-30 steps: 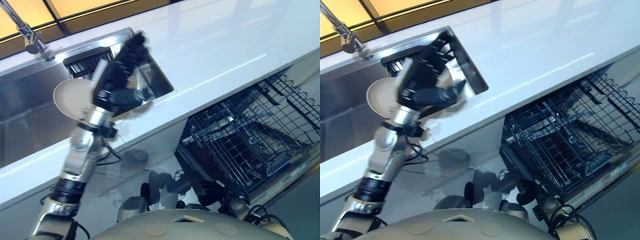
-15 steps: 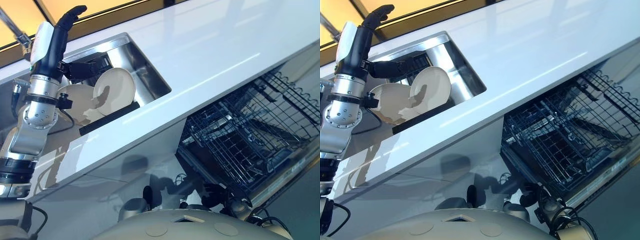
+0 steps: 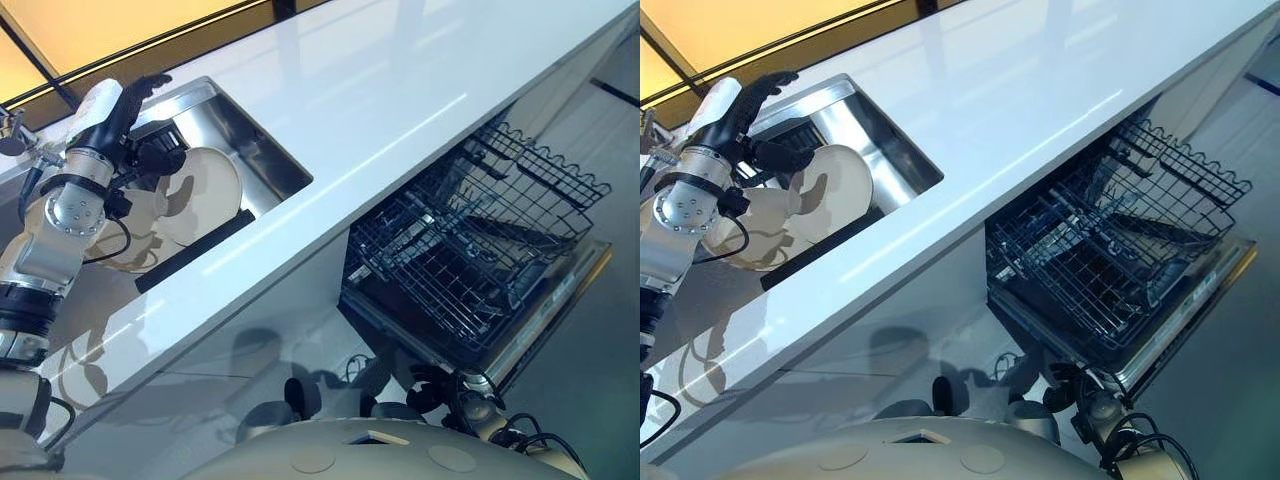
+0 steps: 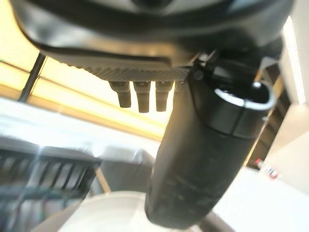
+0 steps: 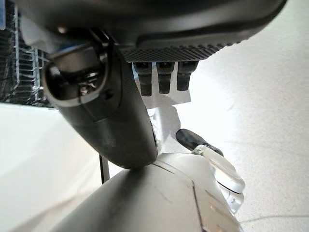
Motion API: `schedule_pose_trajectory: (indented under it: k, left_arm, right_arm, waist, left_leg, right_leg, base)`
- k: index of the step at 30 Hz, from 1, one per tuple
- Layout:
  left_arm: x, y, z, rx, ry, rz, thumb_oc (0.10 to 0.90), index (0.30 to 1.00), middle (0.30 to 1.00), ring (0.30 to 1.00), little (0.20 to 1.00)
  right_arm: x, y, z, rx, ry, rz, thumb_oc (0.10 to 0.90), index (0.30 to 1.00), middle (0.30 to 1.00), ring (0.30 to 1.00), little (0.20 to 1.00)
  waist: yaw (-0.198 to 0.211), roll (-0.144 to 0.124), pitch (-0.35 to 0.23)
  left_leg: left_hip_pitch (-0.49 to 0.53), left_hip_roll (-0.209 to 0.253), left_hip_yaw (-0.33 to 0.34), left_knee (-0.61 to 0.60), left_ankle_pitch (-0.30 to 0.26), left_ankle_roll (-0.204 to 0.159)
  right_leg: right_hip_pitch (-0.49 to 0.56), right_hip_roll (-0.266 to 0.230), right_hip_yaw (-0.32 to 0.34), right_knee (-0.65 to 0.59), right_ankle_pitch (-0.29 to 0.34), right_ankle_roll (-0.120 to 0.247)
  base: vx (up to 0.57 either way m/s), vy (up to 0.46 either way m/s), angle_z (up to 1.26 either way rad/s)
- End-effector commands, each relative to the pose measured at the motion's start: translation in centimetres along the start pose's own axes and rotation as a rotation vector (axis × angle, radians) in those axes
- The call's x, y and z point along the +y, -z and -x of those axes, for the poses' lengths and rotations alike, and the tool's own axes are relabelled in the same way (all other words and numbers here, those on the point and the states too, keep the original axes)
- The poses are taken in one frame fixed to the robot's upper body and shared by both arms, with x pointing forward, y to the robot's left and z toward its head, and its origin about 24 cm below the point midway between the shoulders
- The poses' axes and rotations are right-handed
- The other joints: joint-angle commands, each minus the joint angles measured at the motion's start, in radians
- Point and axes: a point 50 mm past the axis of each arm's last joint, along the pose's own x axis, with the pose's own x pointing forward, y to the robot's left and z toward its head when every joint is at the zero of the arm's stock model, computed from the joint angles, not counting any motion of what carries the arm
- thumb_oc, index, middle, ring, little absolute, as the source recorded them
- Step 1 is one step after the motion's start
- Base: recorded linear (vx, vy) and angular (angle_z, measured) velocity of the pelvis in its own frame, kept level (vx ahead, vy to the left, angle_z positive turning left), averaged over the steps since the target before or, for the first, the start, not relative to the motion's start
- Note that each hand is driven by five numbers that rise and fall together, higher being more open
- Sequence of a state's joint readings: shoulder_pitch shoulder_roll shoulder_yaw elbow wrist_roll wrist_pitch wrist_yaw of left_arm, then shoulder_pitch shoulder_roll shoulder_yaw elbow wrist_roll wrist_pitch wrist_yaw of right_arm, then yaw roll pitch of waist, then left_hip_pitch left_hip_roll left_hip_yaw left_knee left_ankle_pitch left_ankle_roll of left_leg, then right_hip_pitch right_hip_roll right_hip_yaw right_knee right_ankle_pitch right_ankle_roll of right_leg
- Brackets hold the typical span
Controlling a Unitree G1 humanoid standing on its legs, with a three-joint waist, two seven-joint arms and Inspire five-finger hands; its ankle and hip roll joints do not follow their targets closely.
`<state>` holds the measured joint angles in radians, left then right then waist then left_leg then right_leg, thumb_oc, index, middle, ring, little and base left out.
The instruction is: Pick up plates and place into dishwasher.
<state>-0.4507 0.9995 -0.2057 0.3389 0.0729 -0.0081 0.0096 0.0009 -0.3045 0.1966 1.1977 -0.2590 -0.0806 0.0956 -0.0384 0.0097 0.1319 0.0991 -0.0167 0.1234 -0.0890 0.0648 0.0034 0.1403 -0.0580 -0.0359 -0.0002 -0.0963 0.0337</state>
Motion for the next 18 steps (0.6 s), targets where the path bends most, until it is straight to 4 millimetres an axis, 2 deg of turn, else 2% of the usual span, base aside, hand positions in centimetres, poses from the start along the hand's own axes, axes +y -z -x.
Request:
schedule_pose_trajectory:
  k: [1,11,18]
  left_arm:
    - [7.9,-2.5,-1.7,-0.059,-0.191,0.013,0.8,0.9,0.9,0.9,0.9]
    - [7.8,-0.7,-2.5,0.057,-0.073,0.127,0.8,0.9,0.9,0.9,0.9]
    - [8.1,-0.7,-2.9,0.079,-0.021,0.179,0.8,0.9,0.9,0.9,0.9]
  right_arm:
    - [-0.9,2.6,0.8,0.06,0.0,0.055,0.8,0.9,0.9,0.9,0.9]
    - [-2.0,1.6,0.8,0.02,0.038,0.105,0.8,0.9,0.9,0.9,0.9]
    - [-2.6,1.4,0.8,0.015,0.05,0.092,0.8,0.9,0.9,0.9,0.9]
  waist:
    - [-0.012,0.052,-0.009]
    - [-0.012,0.031,0.017]
    - [-0.011,0.025,0.03]
  left_leg:
    - [-0.007,-0.067,-0.028,0.101,-0.189,0.082]
    - [-0.045,-0.077,-0.026,0.126,-0.195,0.091]
    - [-0.061,-0.079,-0.023,0.135,-0.196,0.091]
  right_leg:
    - [-0.142,0.033,-0.021,0.123,-0.02,0.069]
    - [-0.189,0.029,0.001,0.142,0.008,0.087]
    - [-0.207,0.026,0.004,0.148,0.023,0.097]
  base:
    - [0.02,0.074,-0.1]
    - [0.0,0.053,-0.01]
    - [-0.01,0.014,0.0]
